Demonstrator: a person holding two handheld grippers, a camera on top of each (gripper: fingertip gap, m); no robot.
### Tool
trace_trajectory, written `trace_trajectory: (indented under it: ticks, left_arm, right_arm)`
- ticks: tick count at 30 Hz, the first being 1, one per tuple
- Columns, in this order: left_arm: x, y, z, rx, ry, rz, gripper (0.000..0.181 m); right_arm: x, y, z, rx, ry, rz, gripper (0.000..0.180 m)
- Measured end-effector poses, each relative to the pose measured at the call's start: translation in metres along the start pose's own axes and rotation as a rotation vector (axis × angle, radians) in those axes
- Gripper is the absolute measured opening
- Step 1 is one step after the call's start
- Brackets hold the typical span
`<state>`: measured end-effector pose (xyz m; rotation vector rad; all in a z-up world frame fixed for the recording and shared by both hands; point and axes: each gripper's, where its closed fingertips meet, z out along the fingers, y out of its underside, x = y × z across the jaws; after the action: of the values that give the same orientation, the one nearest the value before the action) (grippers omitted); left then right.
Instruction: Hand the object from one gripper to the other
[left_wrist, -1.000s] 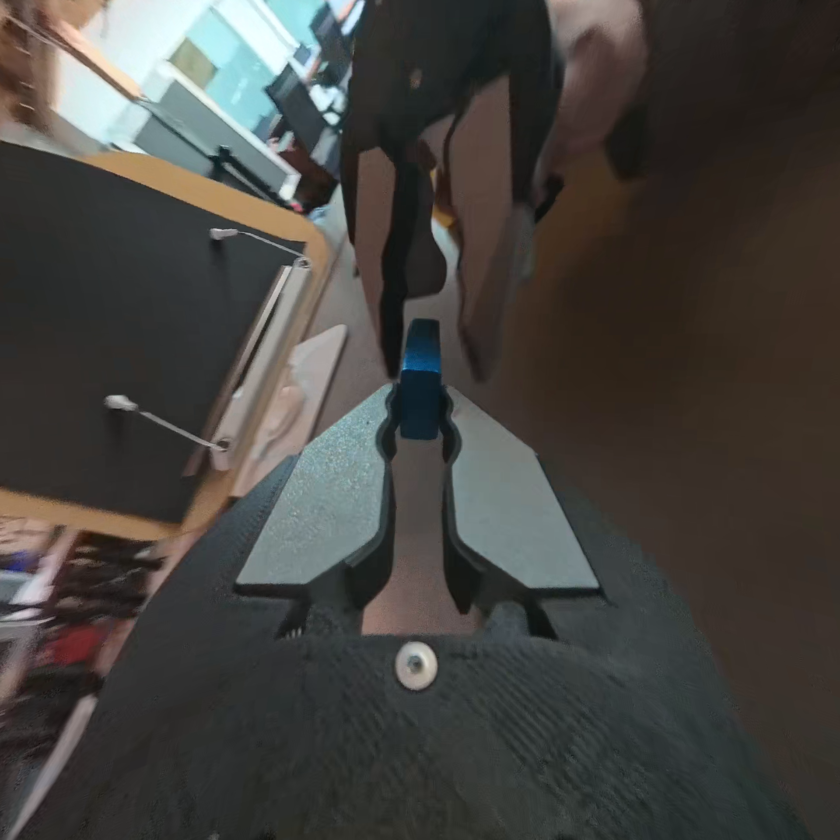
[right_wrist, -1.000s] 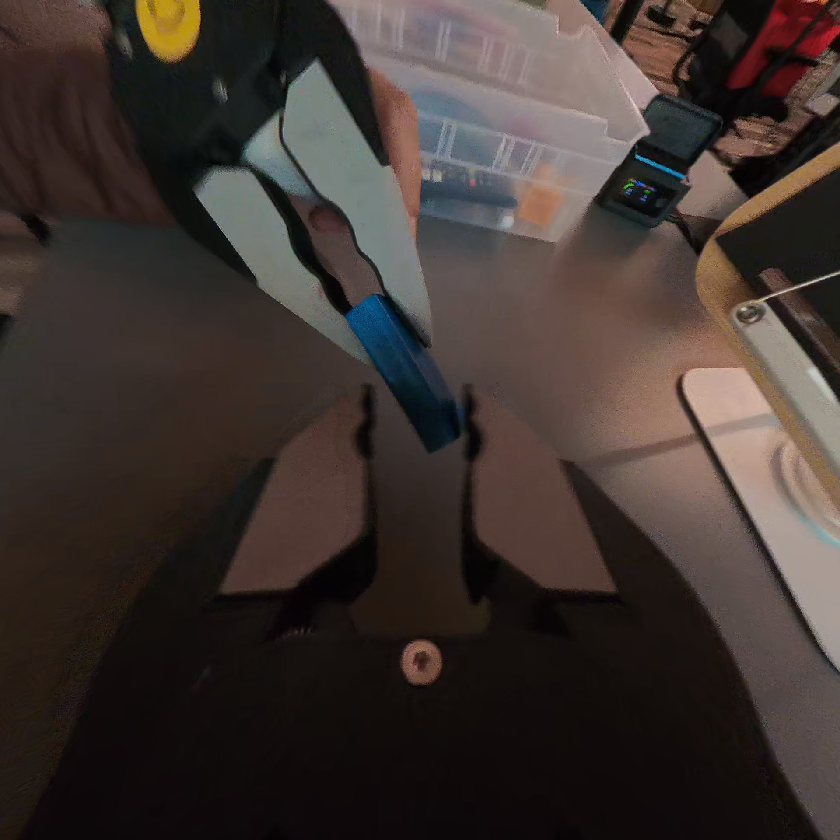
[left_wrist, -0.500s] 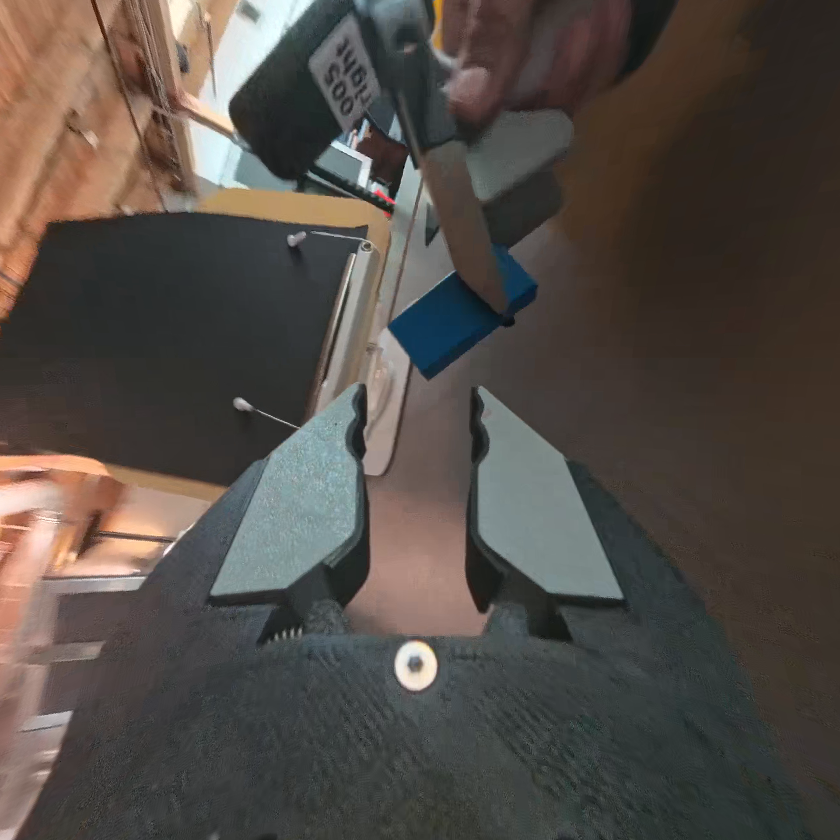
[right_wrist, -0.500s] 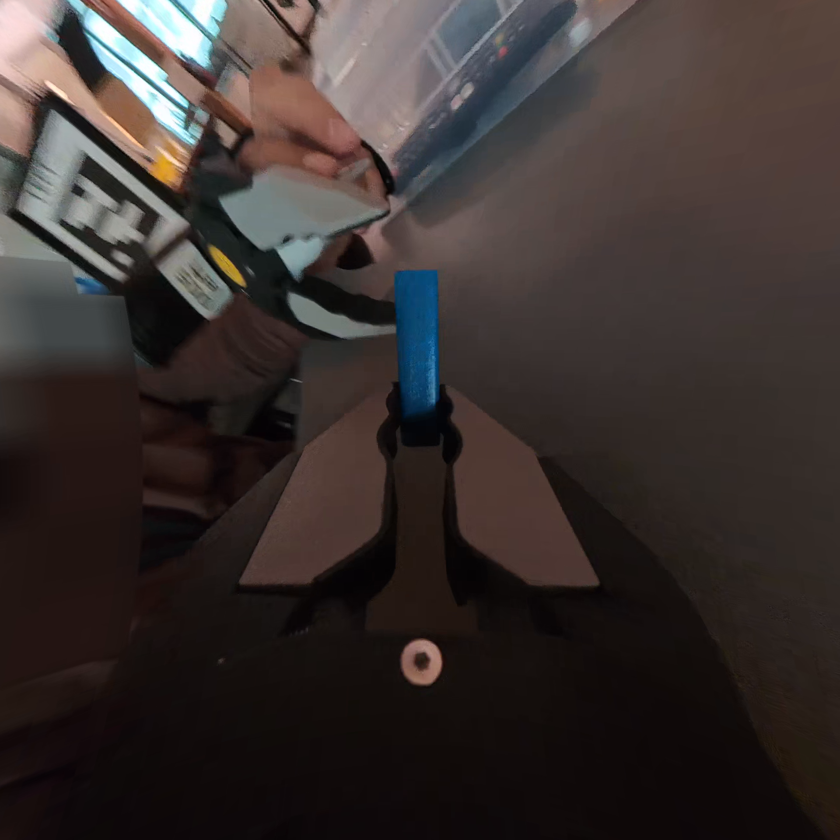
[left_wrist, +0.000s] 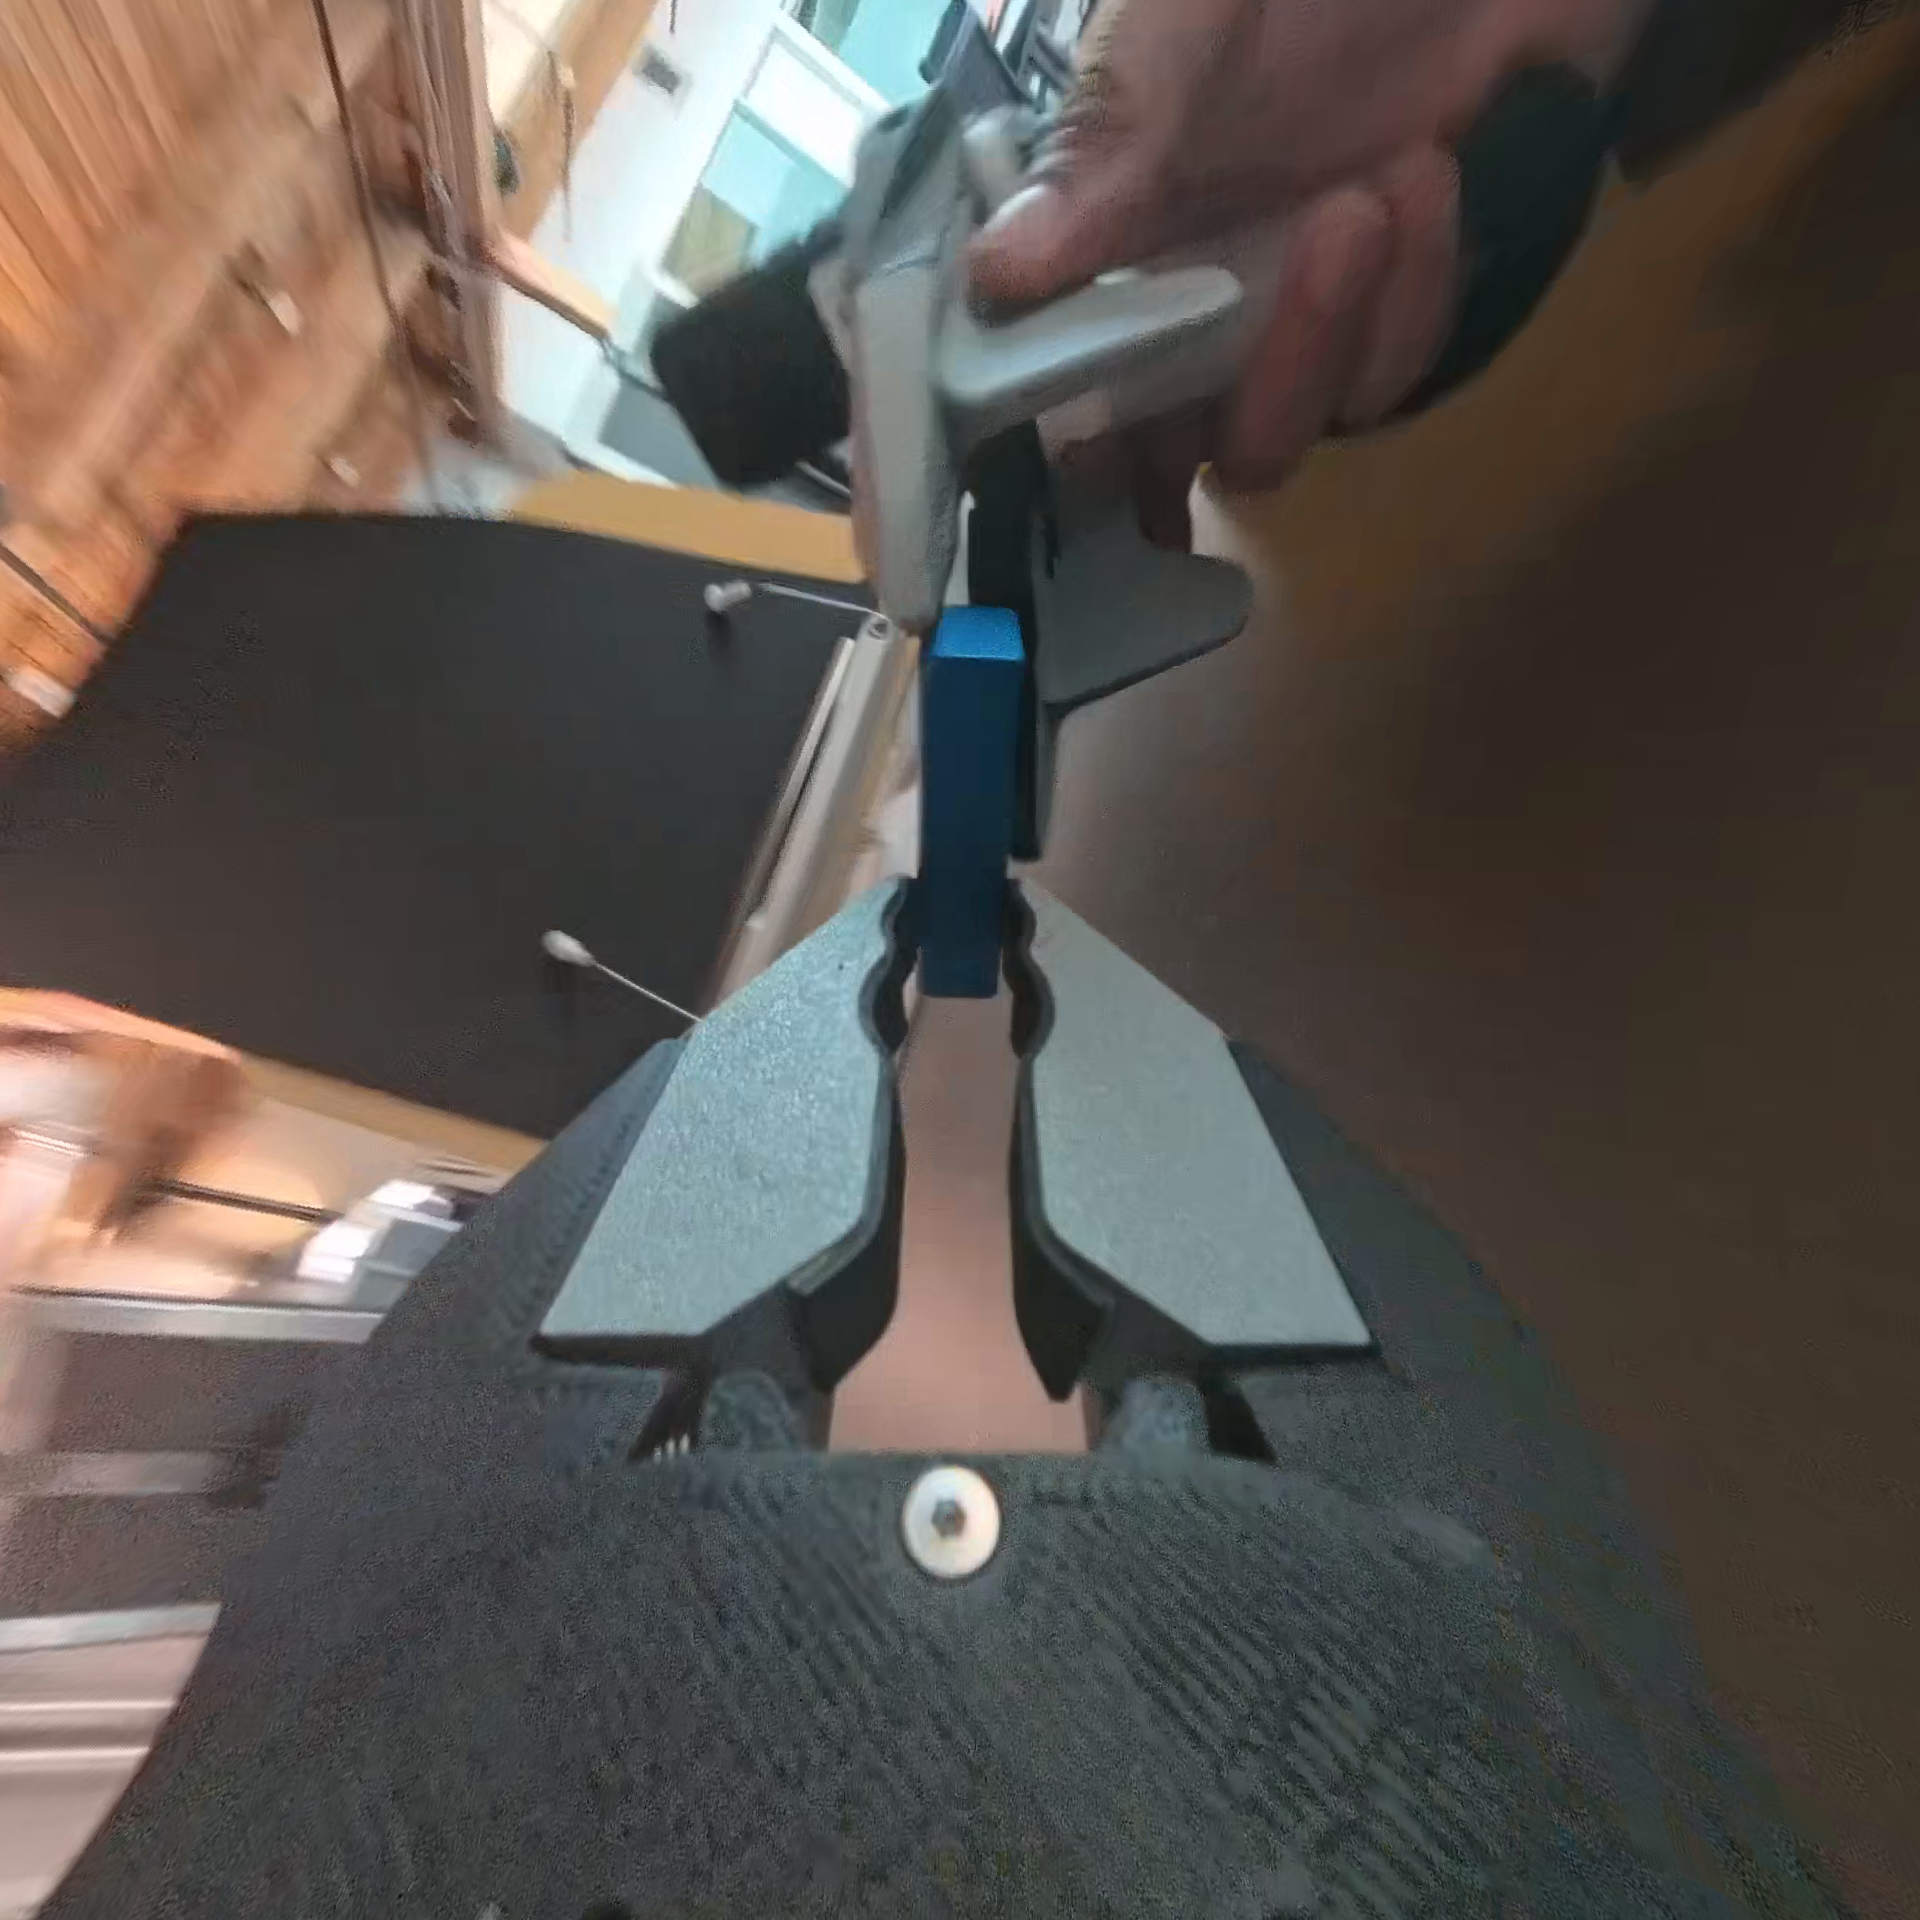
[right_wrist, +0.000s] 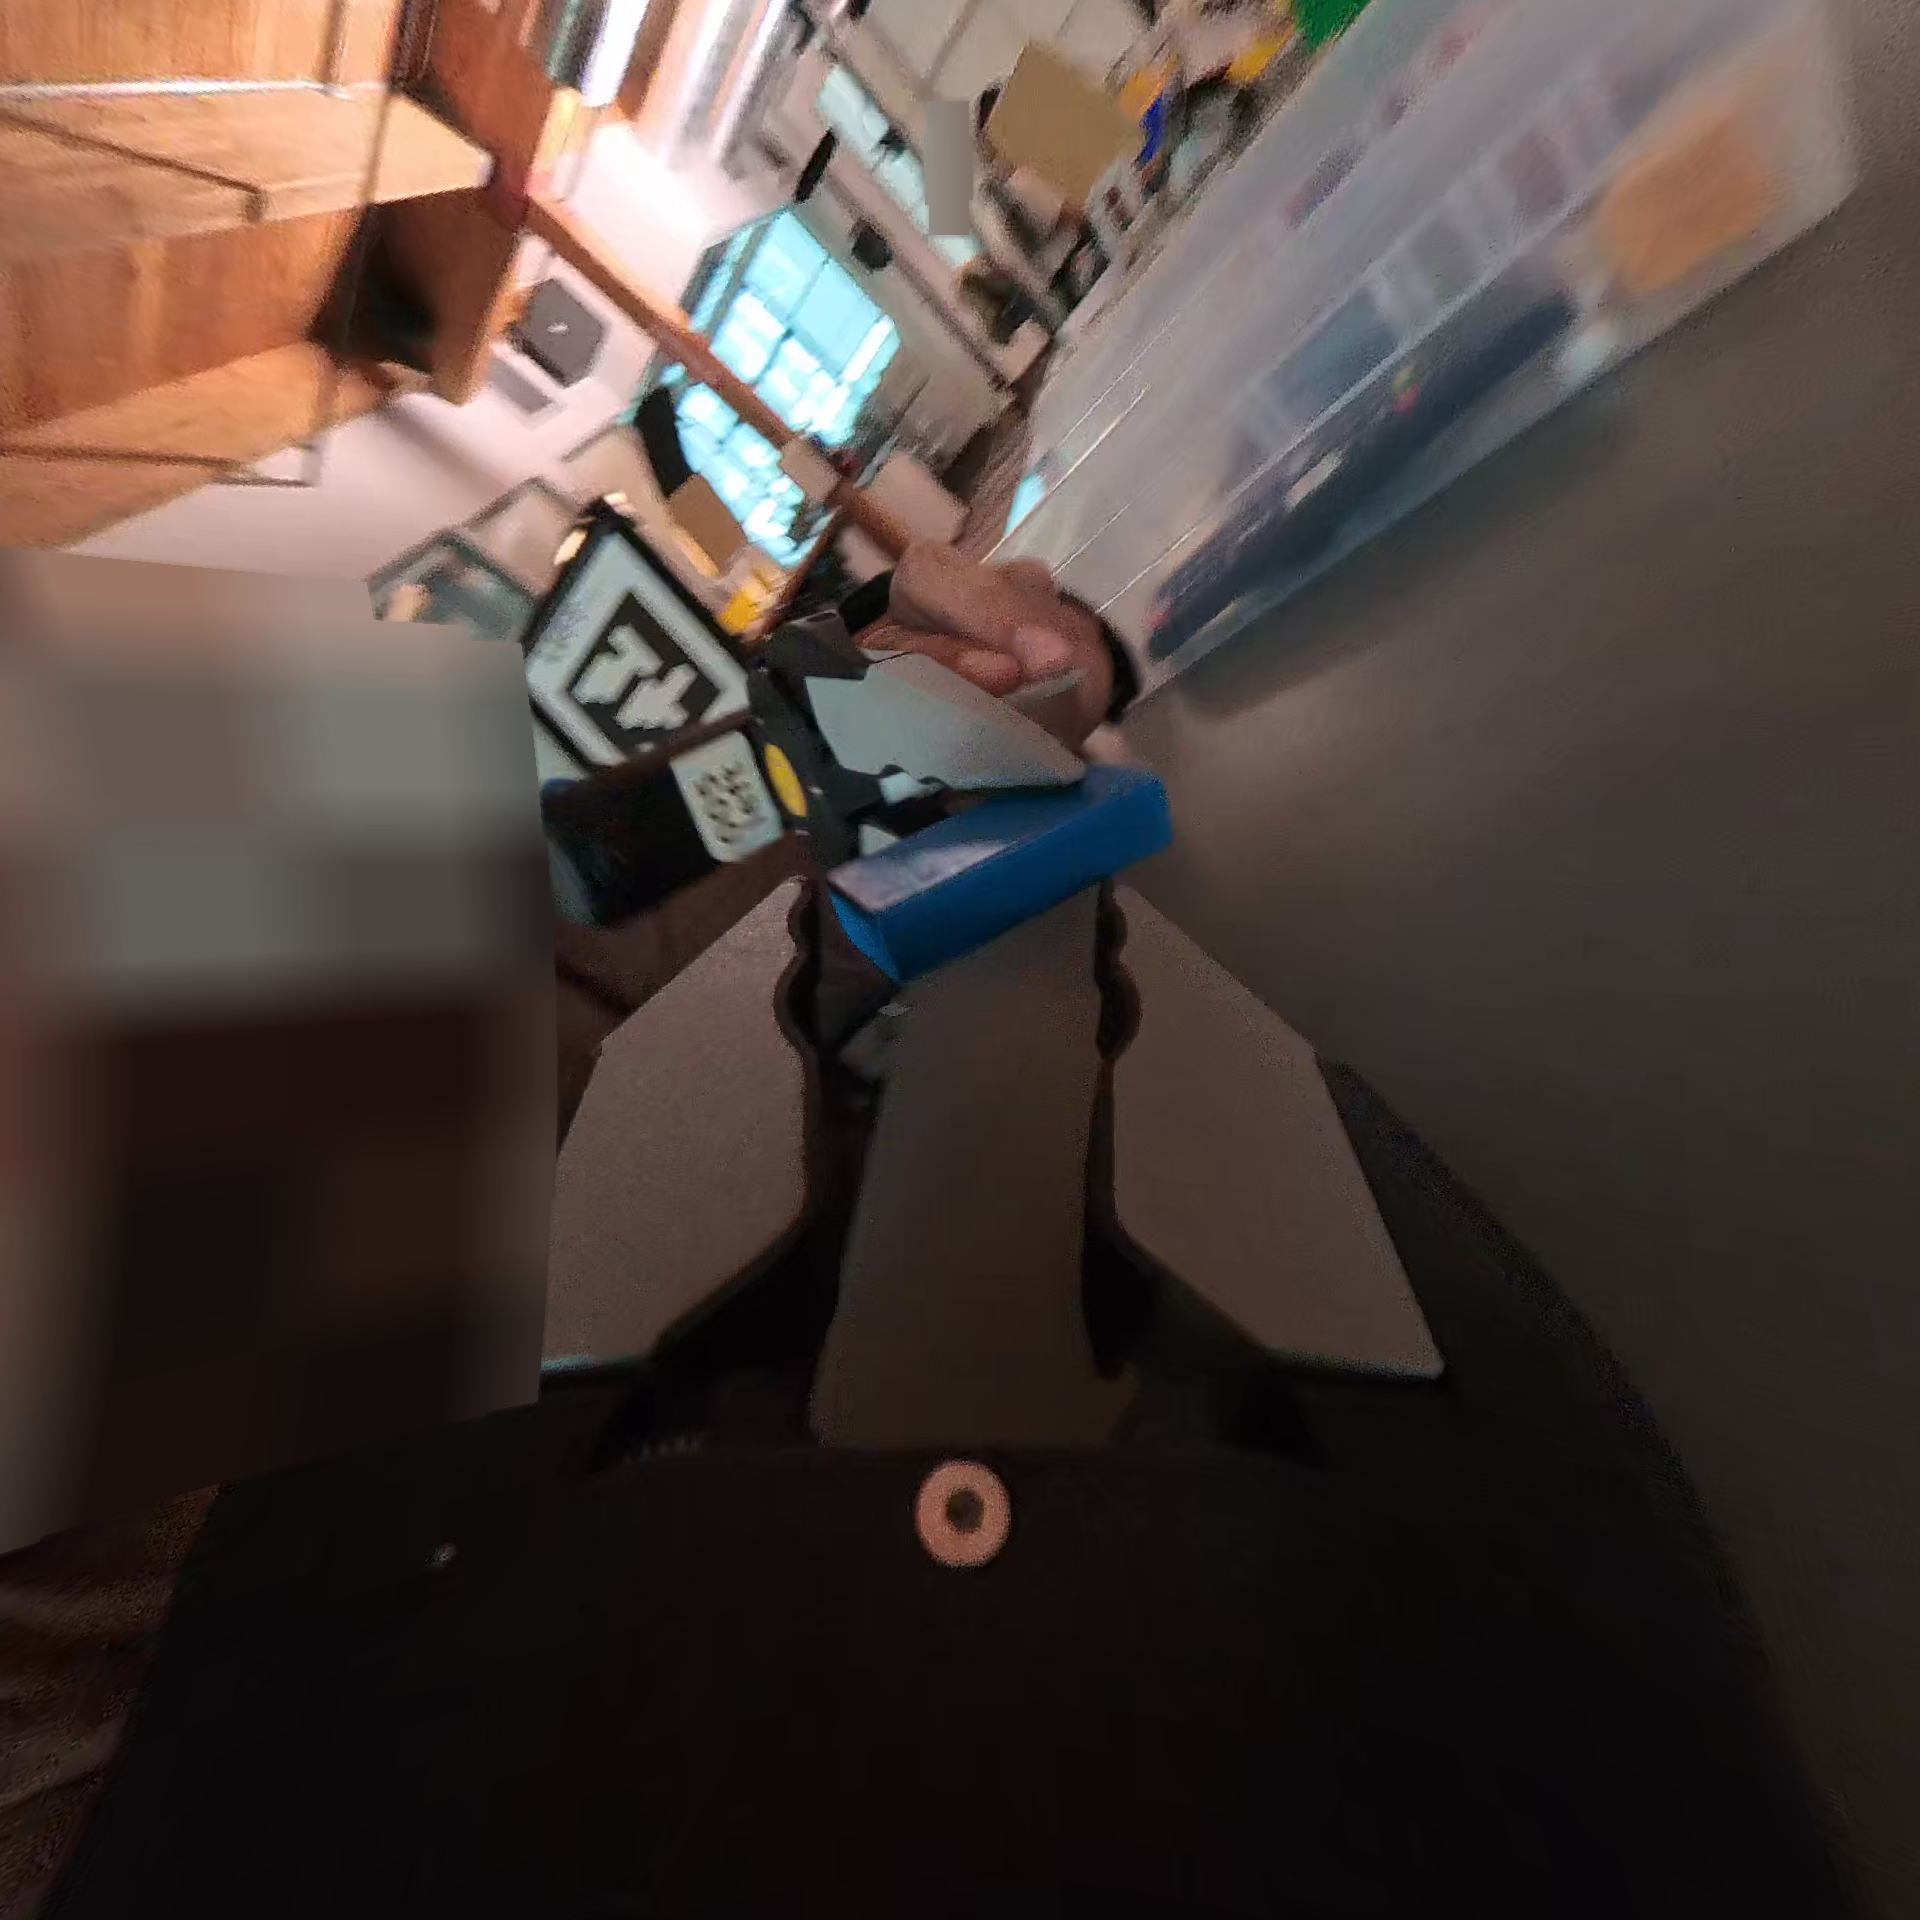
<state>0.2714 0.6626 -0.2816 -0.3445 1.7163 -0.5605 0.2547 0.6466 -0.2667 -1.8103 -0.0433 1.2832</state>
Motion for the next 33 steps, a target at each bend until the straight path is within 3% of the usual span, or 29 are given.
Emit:
trace_trajectory:
  ticks: [1, 8, 13, 14, 15, 19, 22, 28, 33]
  left_arm:
    - [-0.002, 0.002, 0.000, 0.011, 0.033, -0.123, 0.013]
    - [-0.002, -0.003, -0.009, 0.174, 0.386, -0.833, 0.012]
    - [0.006, -0.021, -0.018, 0.256, 0.582, -1.040, 0.013]
    - [0.010, -0.023, -0.019, 0.257, 0.623, -1.074, 0.013]
    - [0.012, -0.025, -0.019, 0.263, 0.648, -1.098, 0.013]
    - [0.010, -0.008, -0.010, 0.170, 0.560, -1.079, 0.014]
    - [0.000, 0.011, -0.005, 0.089, 0.397, -0.949, 0.031]
    - [-0.011, 0.012, -0.003, 0.104, 0.284, -0.906, 0.041]
    - [-0.016, 0.009, 0.003, 0.122, 0.261, -1.007, 0.057]
  right_arm:
    - [0.003, -0.007, -0.005, 0.028, 0.056, -0.063, 0.054]
    - [-0.014, -0.022, -0.005, 0.084, 0.171, -0.441, 0.062]
    - [-0.015, -0.016, 0.013, 0.062, 0.182, -0.509, 0.048]
    - [-0.018, -0.013, 0.015, 0.051, 0.153, -0.506, 0.034]
    - [-0.016, -0.010, 0.016, 0.033, 0.165, -0.510, 0.013]
    - [-0.003, -0.020, 0.005, 0.055, 0.347, -0.624, 0.012]
    - [0.013, -0.032, -0.013, 0.049, 0.622, -0.769, 0.012]
    - [0.043, -0.032, -0.026, -0.169, 1.094, -1.096, 0.012]
    - [0.047, -0.029, -0.012, -0.265, 1.208, -1.246, 0.012]
